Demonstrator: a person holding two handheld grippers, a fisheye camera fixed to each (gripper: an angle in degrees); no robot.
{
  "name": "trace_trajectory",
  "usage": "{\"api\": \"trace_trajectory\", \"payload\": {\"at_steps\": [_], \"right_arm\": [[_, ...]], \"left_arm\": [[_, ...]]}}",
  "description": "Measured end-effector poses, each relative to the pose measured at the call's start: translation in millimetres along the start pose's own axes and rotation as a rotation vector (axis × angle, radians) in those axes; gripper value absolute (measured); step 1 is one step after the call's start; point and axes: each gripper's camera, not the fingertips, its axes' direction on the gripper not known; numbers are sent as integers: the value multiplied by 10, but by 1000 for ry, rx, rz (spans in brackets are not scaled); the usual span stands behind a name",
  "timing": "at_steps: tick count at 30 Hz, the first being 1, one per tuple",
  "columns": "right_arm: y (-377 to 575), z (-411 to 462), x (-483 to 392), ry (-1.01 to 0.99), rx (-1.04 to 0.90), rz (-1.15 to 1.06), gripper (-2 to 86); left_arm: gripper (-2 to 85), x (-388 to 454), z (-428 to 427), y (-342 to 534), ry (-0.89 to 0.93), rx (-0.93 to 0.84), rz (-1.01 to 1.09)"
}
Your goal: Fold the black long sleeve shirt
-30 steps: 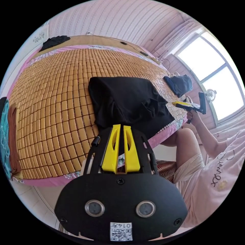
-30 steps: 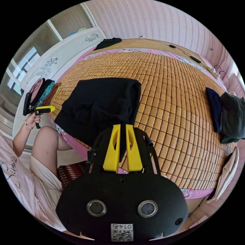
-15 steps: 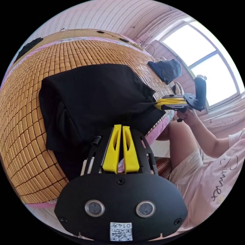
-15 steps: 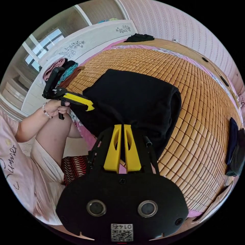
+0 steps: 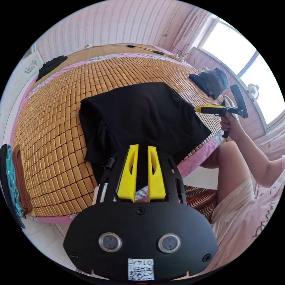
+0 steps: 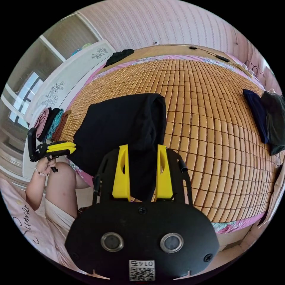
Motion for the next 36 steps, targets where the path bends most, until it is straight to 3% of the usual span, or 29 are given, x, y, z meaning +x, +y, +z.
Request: {"api": "trace_trajectory", "payload": {"at_steps": [5,10,12,18,25,32,36], "right_arm": [[-110,97,79,-50,-48,-5,40],[-82,52,19,-32,-54,-60,27],[-91,9,44,-53,-47,-63,24],[-163,-72,180,-117,-88,-41,25],[-194,665,442,-84,-231,16,50],[-24,575,295,45,-58,-10,70],[104,970,-124,-68,-85,-107,70]], "left_arm": [[76,-212,-54,74,-285,73,-154],[55,-482,373,180,-49,-25,-261],[7,-505,323,264,26,54,-252],[-9,-508,-31,358,23,103,-198],[-1,-705,495,305,55,-155,-192],[40,-534,189,477,-82,-21,-178],[42,-110,193,525,40,61,22]]}}
